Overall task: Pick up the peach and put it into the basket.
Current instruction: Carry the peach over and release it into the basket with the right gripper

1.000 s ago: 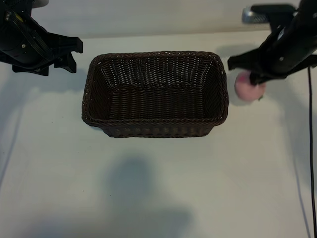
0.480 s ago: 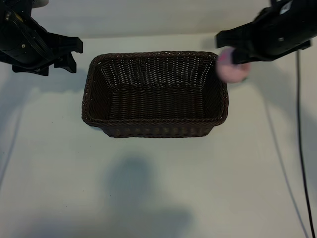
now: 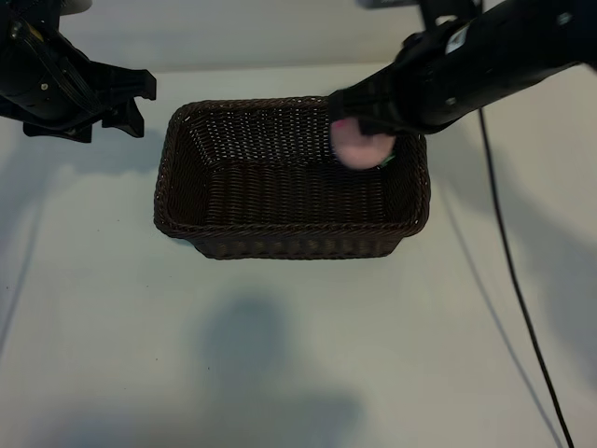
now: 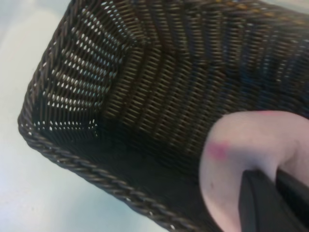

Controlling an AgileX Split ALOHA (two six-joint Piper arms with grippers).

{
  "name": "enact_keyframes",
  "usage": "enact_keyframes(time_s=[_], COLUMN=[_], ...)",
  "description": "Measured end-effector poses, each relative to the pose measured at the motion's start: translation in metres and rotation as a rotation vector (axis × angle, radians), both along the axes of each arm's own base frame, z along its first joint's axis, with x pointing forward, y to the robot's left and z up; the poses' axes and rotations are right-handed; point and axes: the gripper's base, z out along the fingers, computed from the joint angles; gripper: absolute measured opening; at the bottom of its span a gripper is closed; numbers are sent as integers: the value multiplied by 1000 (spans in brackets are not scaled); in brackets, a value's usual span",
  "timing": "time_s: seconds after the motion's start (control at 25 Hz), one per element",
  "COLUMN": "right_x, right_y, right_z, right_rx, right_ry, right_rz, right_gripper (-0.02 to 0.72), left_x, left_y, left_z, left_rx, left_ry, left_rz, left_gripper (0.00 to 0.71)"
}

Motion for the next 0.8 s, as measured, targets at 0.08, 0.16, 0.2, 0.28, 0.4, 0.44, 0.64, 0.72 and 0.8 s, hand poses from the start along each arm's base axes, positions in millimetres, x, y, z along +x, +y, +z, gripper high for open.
enact_keyframes(time_s=[0.08,0.16,0.2,0.28,0.4,0.44,0.64,0.72,0.8], right_x=[4,6,8,10,13,14,18,18,19], right_y=[7,13,16,21,26,27,30,30,31], right_z=[-13,-27,-35,-49,-65,-69,-87,-90,-88], right_rx=[-18,-42,-57,-83,-107,-112,-134,-136,-131], right_ry=[9,24,34,49,62,67,94,96,88], right_rz=[15,33,45,66,86,87,87,87,84], right_gripper=[35,35,35,36,36,36,51,91,187], left_x=[0,0,0,0,0,0,0,0,0], left_y=[0,0,0,0,0,0,0,0,0], left_z=[0,0,0,0,0,0,0,0,0], left_rx=[1,1,1,1,1,1,1,1,1], left_ry=[0,0,0,0,0,0,0,0,0], left_rz=[-2,-2,-2,-2,-2,-2,-2,-2,-2], left_gripper=[530,530,530,530,530,530,529,529,529])
